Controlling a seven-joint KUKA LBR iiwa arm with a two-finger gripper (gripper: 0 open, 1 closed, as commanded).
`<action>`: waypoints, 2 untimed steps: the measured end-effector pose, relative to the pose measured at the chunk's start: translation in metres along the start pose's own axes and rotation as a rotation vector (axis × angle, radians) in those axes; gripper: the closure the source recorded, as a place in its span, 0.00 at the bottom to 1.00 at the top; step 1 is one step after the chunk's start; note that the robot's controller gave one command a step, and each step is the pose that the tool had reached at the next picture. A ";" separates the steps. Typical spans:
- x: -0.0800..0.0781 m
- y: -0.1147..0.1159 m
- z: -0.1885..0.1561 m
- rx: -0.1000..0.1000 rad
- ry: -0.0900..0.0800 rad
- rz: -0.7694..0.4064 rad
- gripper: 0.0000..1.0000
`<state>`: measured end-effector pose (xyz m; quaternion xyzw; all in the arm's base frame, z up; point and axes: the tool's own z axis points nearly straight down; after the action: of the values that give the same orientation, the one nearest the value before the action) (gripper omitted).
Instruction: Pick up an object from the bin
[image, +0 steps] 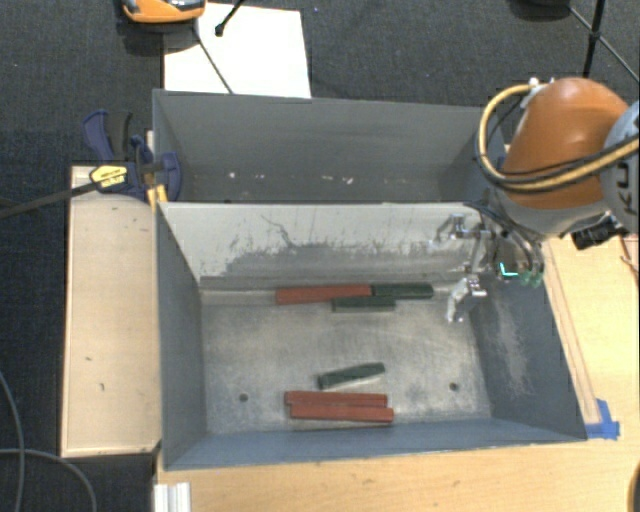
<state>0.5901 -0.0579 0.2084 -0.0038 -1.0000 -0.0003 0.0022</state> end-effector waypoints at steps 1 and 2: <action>-0.002 0.000 -0.005 0.001 -0.008 -0.001 0.00; 0.010 0.036 0.031 0.002 -0.012 -0.077 0.00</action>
Offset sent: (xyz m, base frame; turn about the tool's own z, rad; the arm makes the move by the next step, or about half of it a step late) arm -0.0265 0.0860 -0.0806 -0.1959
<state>0.5806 -0.0223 0.1776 0.0349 -0.9994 0.0008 -0.0038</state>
